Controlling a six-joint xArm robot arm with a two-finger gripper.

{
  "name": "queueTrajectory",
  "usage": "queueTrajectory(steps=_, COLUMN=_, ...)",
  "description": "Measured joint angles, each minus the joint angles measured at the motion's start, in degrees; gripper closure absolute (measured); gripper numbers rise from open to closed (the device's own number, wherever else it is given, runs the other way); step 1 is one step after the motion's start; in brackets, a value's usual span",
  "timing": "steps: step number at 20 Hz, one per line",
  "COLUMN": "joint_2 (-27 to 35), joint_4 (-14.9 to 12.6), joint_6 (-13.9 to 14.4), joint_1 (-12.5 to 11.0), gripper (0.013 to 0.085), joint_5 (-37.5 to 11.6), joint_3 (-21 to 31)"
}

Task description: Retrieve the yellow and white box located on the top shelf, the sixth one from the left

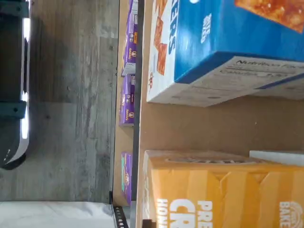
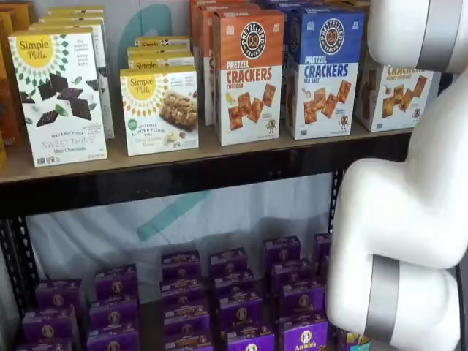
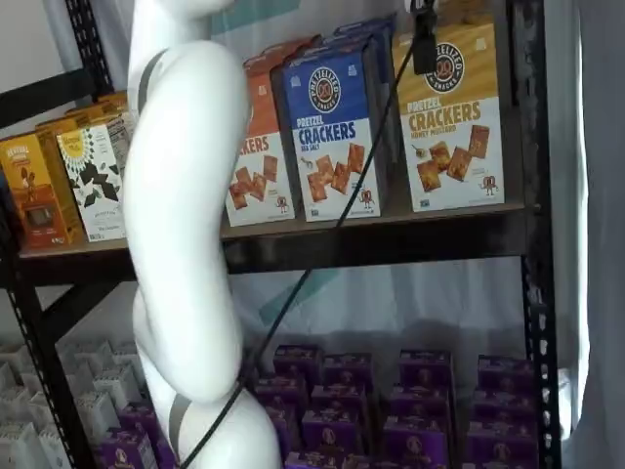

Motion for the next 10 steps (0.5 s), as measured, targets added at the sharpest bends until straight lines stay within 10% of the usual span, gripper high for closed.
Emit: queueTrajectory(steps=10, joint_2=-1.94, joint_4=0.52, joint_6=-0.28, joint_1=-0.60, gripper=0.0370, joint_5=0.74, joint_3=1.36)
